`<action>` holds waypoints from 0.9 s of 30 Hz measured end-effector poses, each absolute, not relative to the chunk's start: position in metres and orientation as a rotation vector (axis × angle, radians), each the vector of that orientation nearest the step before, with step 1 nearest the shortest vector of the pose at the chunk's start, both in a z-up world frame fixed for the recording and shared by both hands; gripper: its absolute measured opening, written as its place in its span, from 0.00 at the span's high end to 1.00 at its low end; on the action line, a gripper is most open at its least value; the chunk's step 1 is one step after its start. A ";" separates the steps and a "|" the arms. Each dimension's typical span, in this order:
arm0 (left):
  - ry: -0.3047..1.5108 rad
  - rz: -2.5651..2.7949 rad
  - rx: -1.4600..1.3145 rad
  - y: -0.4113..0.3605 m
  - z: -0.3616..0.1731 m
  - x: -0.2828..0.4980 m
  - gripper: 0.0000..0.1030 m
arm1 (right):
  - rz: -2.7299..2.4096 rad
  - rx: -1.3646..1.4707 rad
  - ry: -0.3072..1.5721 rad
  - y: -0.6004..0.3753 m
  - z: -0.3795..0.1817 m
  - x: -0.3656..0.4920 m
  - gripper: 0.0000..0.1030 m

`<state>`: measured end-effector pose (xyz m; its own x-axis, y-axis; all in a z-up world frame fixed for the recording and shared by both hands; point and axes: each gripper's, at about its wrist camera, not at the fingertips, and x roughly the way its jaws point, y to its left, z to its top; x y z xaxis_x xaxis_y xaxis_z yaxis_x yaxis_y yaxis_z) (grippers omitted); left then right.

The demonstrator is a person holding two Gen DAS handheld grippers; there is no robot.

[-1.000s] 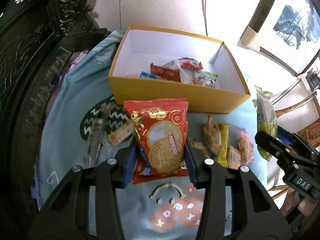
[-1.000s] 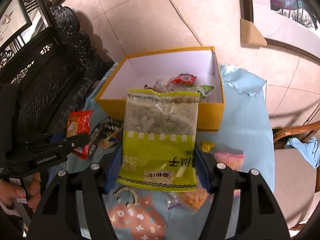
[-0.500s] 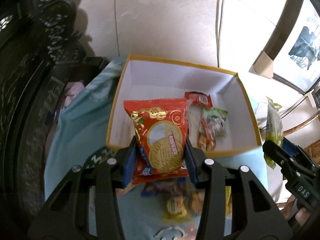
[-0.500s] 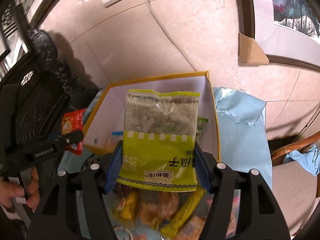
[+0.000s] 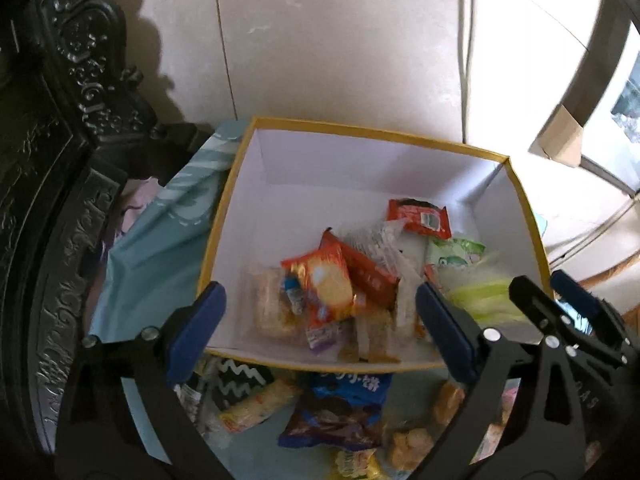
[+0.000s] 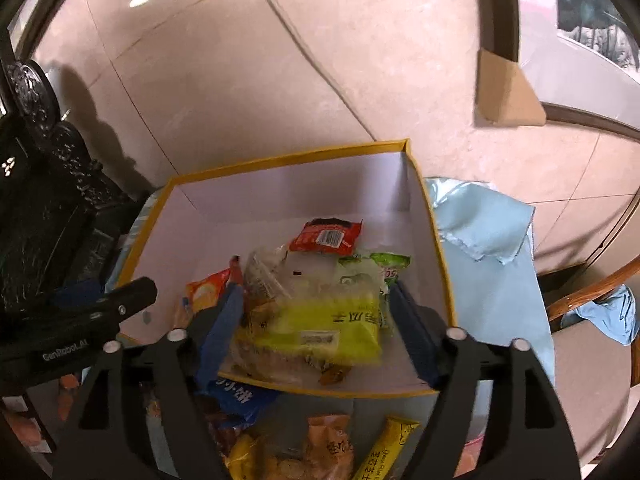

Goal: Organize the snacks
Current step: 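Grasp the long black-printed duck-neck pack with left tool while right tool grasps puffed-rice pack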

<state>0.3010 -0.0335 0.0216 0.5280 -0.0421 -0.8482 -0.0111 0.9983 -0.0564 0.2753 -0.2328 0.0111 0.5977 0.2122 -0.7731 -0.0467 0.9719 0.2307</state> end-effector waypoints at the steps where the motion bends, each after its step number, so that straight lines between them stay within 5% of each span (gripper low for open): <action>1: 1.017 -0.025 -0.053 -0.031 0.022 0.297 0.05 | 0.163 0.200 0.930 -0.235 0.010 0.271 0.25; 27: 1.189 0.118 -0.146 0.057 -0.057 0.153 0.05 | 0.110 0.343 1.143 -0.297 -0.052 0.116 0.25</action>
<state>0.1531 0.0573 -0.0571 0.3681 0.0148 -0.9297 -0.1679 0.9845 -0.0509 0.1160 -0.2968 -0.0524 0.4155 0.2594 -0.8718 0.0884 0.9424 0.3225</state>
